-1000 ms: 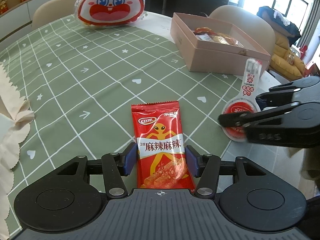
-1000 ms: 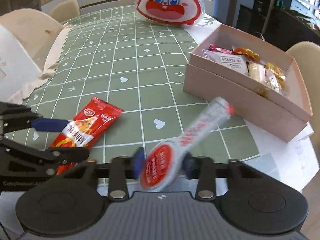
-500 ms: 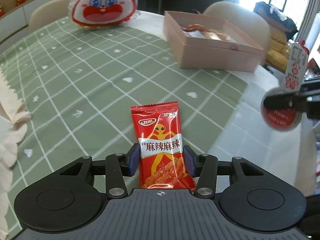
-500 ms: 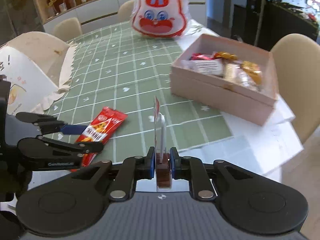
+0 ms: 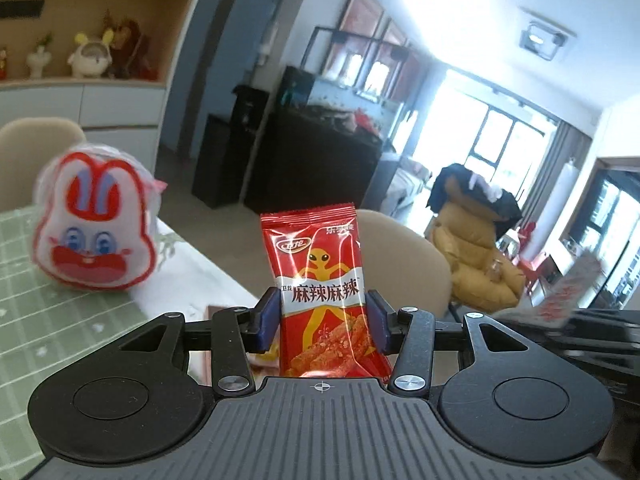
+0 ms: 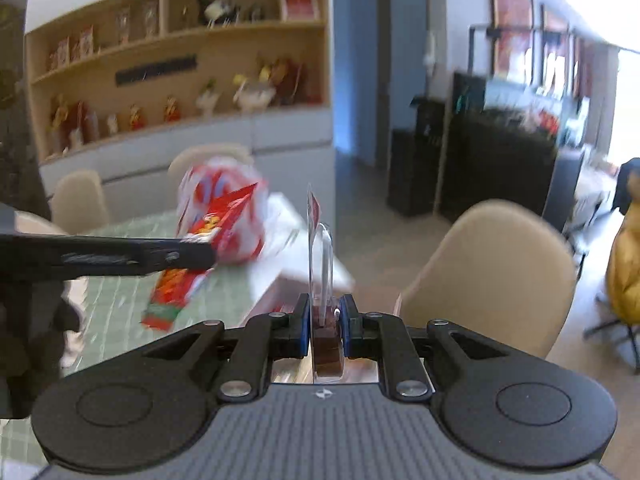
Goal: Organize snacks
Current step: 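Carry the spicy-strip packet and spoon cup over the pink box with both tools, then drop both items into the pink box and open both tools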
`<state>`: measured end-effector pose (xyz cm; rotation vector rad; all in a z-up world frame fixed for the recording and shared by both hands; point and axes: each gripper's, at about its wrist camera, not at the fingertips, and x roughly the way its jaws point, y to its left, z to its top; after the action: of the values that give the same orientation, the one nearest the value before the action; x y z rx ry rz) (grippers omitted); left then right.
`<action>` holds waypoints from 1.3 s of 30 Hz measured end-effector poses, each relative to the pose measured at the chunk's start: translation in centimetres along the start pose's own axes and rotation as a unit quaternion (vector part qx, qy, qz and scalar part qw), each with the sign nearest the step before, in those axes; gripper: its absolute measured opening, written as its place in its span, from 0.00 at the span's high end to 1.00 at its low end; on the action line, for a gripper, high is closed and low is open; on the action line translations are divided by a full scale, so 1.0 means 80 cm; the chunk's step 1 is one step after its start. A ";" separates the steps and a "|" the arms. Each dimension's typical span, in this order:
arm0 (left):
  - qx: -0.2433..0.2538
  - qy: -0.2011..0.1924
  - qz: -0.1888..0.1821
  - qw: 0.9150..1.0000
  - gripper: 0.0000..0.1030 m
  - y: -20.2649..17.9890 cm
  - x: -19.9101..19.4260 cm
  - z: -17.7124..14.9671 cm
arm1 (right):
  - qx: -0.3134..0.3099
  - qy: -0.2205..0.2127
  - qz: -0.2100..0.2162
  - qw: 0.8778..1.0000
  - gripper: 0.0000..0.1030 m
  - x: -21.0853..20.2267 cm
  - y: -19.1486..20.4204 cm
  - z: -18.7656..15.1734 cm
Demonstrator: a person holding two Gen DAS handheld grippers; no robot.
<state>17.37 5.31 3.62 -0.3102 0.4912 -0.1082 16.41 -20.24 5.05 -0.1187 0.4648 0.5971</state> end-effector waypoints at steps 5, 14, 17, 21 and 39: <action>-0.030 0.141 -0.024 0.989 0.49 0.034 0.138 -0.032 | 0.010 0.010 -0.020 1.000 0.86 0.043 -0.029 0.026; 0.029 0.144 0.050 0.988 0.47 0.055 0.172 -0.085 | 0.019 0.097 -0.013 0.995 0.86 0.154 -0.032 -0.007; 0.004 0.095 0.036 0.995 0.48 0.068 0.136 -0.068 | 0.033 0.117 0.003 0.993 0.86 0.196 -0.024 -0.005; -0.013 0.059 0.035 0.998 0.48 0.075 0.105 -0.049 | 0.078 0.127 0.056 0.987 0.86 0.231 -0.015 -0.003; 0.018 0.120 0.056 0.991 0.59 0.031 0.007 -0.118 | 0.128 0.146 -0.005 0.981 0.74 0.213 -0.012 -0.066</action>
<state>13.42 5.04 -5.36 -0.2338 0.7442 -0.0445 27.31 -13.51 -7.41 0.0376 0.8213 0.5079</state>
